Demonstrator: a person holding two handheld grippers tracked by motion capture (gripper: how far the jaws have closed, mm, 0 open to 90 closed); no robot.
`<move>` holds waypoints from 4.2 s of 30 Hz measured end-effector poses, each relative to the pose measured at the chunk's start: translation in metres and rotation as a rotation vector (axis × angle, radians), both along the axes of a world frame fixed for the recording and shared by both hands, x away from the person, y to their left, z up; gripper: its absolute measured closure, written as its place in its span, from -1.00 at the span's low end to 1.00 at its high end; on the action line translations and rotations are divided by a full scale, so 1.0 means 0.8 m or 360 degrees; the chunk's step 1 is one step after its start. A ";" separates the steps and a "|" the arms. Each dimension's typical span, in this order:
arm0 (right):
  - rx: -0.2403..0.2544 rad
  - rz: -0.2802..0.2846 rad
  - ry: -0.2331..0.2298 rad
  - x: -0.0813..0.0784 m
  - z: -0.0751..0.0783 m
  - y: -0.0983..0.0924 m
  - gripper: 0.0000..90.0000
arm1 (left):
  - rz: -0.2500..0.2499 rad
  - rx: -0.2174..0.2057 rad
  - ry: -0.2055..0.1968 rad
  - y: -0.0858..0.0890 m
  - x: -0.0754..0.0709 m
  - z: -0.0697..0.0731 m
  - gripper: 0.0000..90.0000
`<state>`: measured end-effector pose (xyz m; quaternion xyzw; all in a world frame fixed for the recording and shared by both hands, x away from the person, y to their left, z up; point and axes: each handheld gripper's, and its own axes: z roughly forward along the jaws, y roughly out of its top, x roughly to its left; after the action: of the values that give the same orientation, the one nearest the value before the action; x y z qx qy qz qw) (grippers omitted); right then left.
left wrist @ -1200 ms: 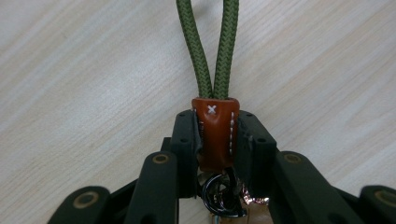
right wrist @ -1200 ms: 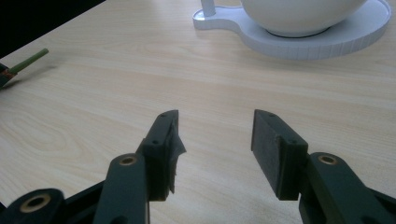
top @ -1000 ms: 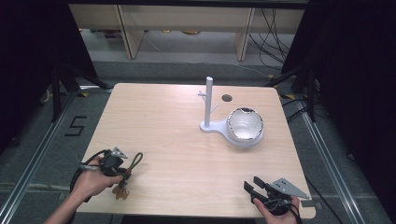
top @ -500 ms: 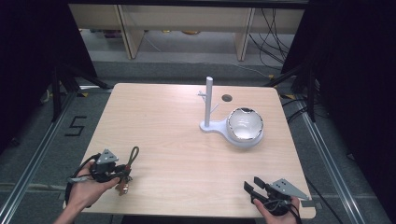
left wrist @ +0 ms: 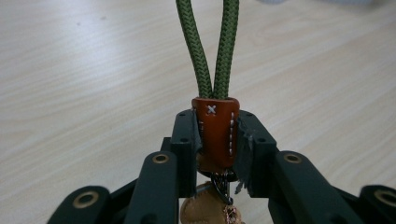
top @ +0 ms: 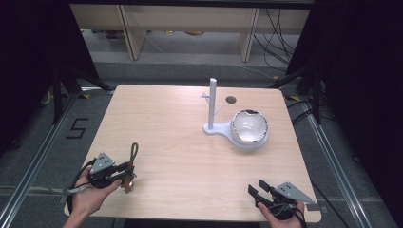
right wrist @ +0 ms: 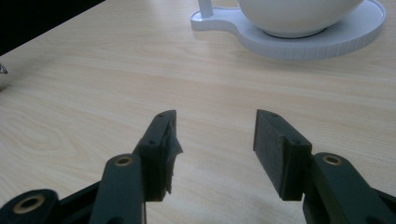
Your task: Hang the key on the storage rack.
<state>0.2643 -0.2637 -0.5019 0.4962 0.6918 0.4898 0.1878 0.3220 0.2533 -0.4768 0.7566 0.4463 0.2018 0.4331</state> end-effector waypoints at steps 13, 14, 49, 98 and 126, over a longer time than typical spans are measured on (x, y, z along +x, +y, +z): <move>0.0046 -0.0049 -0.0009 -0.001 -0.002 0.001 0.10 | 0.0071 -0.0118 -0.0161 -0.001 -0.004 0.001 0.57; 0.0045 -0.0059 -0.0005 -0.002 -0.001 0.001 0.10 | 0.0062 -0.0131 -0.0179 -0.001 -0.004 0.002 0.57; -0.0061 -0.0064 -0.0123 0.001 -0.002 -0.004 0.05 | 0.0031 -0.0157 -0.0449 -0.032 0.020 0.040 0.56; -0.0061 -0.0097 -0.0113 0.005 -0.006 -0.010 0.01 | -0.0042 -0.0135 -0.0541 -0.094 0.074 0.063 0.56; -0.0014 -0.0120 -0.0061 0.001 -0.005 -0.008 -0.02 | -0.0133 -0.0130 -0.0576 -0.155 0.105 0.078 0.56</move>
<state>0.2648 -0.2698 -0.5060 0.5115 0.6711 0.4888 0.2216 0.4064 0.1290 -0.4147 0.7077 0.3371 0.2980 0.5447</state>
